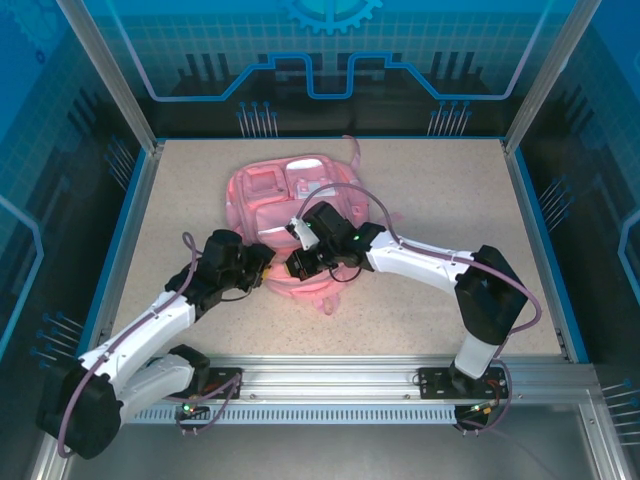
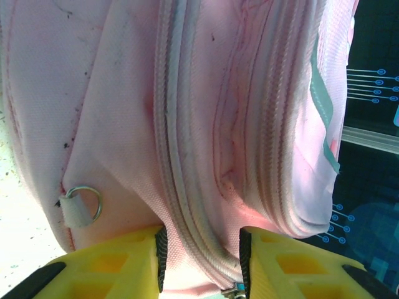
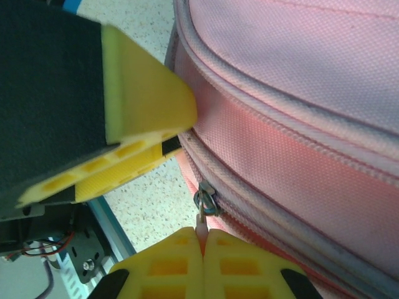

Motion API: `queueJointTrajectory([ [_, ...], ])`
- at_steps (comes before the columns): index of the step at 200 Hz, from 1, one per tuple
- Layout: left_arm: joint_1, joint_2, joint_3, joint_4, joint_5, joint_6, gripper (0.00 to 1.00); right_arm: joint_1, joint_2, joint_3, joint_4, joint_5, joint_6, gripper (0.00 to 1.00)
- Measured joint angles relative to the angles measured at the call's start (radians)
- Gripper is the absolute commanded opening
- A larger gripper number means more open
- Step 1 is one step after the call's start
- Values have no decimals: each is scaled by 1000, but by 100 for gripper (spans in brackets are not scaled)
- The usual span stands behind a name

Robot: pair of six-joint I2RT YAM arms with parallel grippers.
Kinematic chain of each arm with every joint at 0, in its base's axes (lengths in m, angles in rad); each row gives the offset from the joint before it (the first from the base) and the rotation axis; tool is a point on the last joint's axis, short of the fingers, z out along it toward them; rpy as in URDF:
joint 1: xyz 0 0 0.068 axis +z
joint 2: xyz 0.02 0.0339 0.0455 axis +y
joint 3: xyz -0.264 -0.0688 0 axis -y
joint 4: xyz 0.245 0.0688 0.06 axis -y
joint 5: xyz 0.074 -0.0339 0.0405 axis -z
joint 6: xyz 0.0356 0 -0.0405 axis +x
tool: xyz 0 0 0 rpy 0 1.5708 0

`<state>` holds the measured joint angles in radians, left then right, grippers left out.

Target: Pack the student bag

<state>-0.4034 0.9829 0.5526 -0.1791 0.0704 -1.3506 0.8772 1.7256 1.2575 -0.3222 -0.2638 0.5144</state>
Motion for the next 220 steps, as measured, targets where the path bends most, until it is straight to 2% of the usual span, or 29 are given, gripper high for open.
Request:
queueJointTrajectory([
  [18,0,13,0,17,-6,-12,36,12,-2,0,-23,26,-17,0],
  [66,-6,37,-1,28,-13,-21,12,21,-34,0,-81,114,-45,0],
  [95,-8,37,-1,21,-27,-8,4,26,-67,0,-159,230,-63,0],
  [133,-8,15,-1,-11,-55,28,3,19,-115,-27,-269,426,-102,0],
  [167,-2,-2,-1,-52,-74,68,3,-42,-130,-55,-350,542,-125,0],
  [186,10,-10,-1,-69,-74,95,4,-63,-132,-55,-356,544,-133,0],
  [203,32,-14,2,-99,-74,131,6,-64,-137,-55,-346,490,-150,0],
  [212,50,-15,6,-124,-76,153,11,-61,-140,-57,-335,451,-158,0],
  [220,69,-15,16,-150,-78,177,20,-58,-142,-58,-325,414,-164,0],
])
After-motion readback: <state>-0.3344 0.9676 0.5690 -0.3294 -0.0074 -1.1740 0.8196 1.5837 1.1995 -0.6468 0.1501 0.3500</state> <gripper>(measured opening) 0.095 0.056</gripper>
